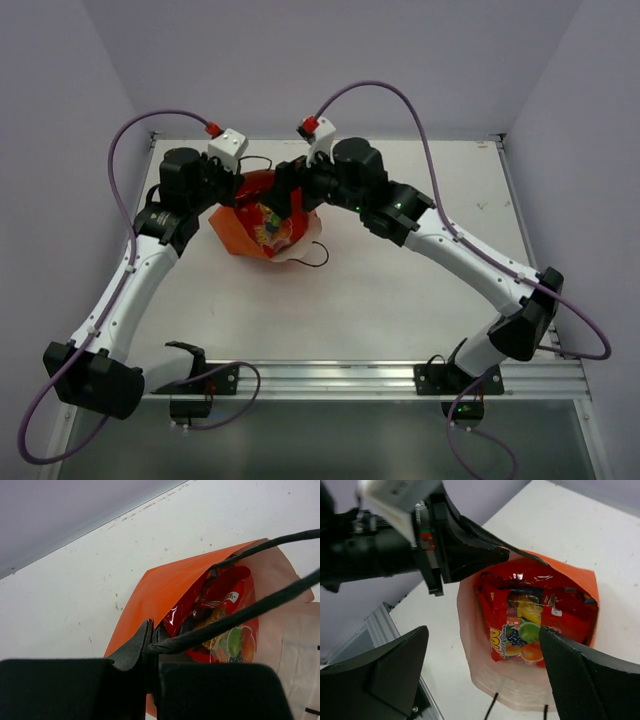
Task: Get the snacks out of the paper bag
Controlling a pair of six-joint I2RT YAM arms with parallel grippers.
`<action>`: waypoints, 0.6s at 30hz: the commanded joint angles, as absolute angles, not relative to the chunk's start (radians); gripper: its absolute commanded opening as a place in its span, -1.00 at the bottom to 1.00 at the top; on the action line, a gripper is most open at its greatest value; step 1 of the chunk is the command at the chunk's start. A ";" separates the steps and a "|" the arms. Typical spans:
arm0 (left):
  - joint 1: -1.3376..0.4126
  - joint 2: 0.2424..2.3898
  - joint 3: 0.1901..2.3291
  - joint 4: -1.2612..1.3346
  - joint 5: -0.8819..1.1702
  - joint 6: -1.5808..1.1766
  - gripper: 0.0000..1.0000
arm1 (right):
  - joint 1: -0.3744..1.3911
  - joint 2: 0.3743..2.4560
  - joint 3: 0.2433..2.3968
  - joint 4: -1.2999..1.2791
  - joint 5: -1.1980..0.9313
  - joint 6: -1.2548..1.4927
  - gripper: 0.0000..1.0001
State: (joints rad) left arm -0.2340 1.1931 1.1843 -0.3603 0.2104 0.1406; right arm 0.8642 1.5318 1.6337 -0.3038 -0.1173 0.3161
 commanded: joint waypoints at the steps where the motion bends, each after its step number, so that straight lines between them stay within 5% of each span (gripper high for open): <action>1: -0.271 1.115 1.172 -0.235 0.138 0.088 -1.00 | 0.922 1.581 1.635 -0.247 -0.026 0.422 0.87; 18: -0.304 1.101 1.180 -0.341 0.121 -0.090 -1.00 | 0.976 1.749 1.597 -0.304 0.252 0.748 0.78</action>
